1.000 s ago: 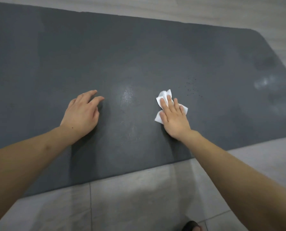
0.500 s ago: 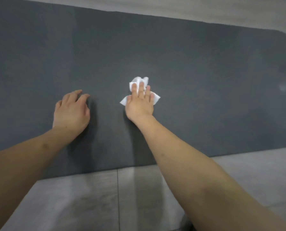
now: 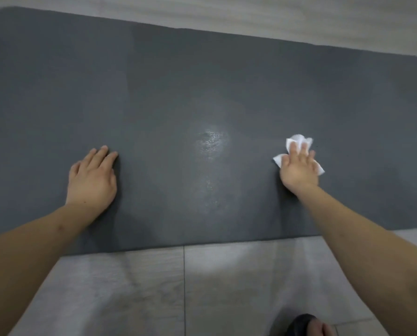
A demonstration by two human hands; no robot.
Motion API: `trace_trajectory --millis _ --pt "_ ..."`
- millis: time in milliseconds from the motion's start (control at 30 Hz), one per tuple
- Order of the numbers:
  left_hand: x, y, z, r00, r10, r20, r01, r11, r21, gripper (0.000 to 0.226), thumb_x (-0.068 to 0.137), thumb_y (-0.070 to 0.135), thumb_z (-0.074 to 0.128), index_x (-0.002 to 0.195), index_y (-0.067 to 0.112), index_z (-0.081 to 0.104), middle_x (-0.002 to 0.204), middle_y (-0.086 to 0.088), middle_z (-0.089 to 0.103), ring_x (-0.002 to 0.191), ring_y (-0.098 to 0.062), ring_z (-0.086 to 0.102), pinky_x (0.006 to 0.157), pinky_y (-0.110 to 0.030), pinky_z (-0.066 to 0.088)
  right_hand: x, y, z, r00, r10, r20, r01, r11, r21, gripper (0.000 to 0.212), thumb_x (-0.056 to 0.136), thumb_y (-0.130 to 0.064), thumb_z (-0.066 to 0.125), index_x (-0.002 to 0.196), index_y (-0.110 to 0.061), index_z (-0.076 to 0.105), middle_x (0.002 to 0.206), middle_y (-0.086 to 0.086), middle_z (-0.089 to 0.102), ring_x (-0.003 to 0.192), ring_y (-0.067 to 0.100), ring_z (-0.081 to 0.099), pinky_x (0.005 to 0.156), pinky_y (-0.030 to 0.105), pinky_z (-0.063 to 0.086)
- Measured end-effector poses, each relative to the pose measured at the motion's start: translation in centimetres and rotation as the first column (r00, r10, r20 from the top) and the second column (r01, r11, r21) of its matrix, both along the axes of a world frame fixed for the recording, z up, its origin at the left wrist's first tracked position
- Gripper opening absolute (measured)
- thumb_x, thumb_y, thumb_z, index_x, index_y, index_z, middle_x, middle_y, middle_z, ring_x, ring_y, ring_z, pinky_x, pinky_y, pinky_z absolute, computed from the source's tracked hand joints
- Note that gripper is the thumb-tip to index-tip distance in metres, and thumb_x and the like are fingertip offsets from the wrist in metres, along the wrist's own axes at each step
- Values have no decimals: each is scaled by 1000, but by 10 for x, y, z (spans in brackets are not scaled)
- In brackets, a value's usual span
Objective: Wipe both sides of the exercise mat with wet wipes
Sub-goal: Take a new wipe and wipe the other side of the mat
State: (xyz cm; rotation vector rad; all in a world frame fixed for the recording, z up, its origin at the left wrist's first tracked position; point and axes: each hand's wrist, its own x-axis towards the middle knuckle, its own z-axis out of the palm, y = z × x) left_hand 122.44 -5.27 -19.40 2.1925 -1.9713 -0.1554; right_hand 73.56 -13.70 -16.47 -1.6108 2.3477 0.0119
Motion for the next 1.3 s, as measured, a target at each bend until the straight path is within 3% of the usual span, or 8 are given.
trace_trajectory --millis 100,200,333,467,700,867,1100,1300 --pt "1 2 -3 999 7 -48 -4 998 65 51 100 11 49 151 12 46 164 -9 33 152 -32 26 120 -57 21 49 0 -5 998 -69 15 69 998 10 59 110 -35 20 165 -24 2 173 8 -11 158 36 -7 127 51 0" --pt "3 -2 5 991 22 -136 -5 992 127 50 103 10 44 153 13 43 166 -8 27 155 -31 18 123 -54 11 168 3 -16 982 186 38 -185 983 -19 61 110 -38 19 166 -27 -1 173 4 -13 158 34 -10 127 50 -3" --pt "15 13 6 984 46 -173 -43 999 26 39 101 9 44 137 4 58 152 -20 47 142 -42 39 118 -58 29 315 46 -9 754 645 125 -645 763 -43 60 110 -40 23 165 -28 3 173 -1 -12 158 30 -13 127 48 -7" --pt "13 37 3 997 49 -58 -50 999 -7 35 100 14 51 134 12 61 150 -11 51 142 -36 41 115 -56 33 285 48 -5 586 801 122 -805 592 -26 57 110 -42 19 165 -34 3 173 -7 -10 159 22 -11 128 45 -5" --pt "-27 23 7 999 -14 -47 10 997 -76 33 97 16 54 129 14 61 147 -11 51 140 -34 43 114 -55 32 19 33 -8 966 260 1 -259 966 -21 57 109 -41 21 164 -34 9 174 3 -1 159 31 4 127 50 8" --pt "-47 18 13 998 1 -68 -5 998 -61 33 98 16 52 130 14 60 146 -11 51 139 -34 43 113 -51 34 44 32 -11 1000 -18 -24 18 1000 0 60 108 -37 26 165 -22 11 173 13 -2 157 39 3 125 54 9" --pt "-28 30 23 996 77 -37 -79 996 -39 36 97 14 53 133 12 59 148 -13 50 139 -35 42 114 -53 33 277 80 -12 781 613 120 -614 789 -40 62 108 -42 26 165 -29 5 173 -1 -11 158 30 -12 127 50 -8" --pt "-23 33 24 999 -3 33 5 999 -43 35 96 13 56 131 11 61 146 -14 51 138 -37 43 112 -53 34 217 66 -8 588 802 103 -807 590 12 60 109 -49 25 164 -38 4 173 -9 -9 159 20 -11 128 43 -7"
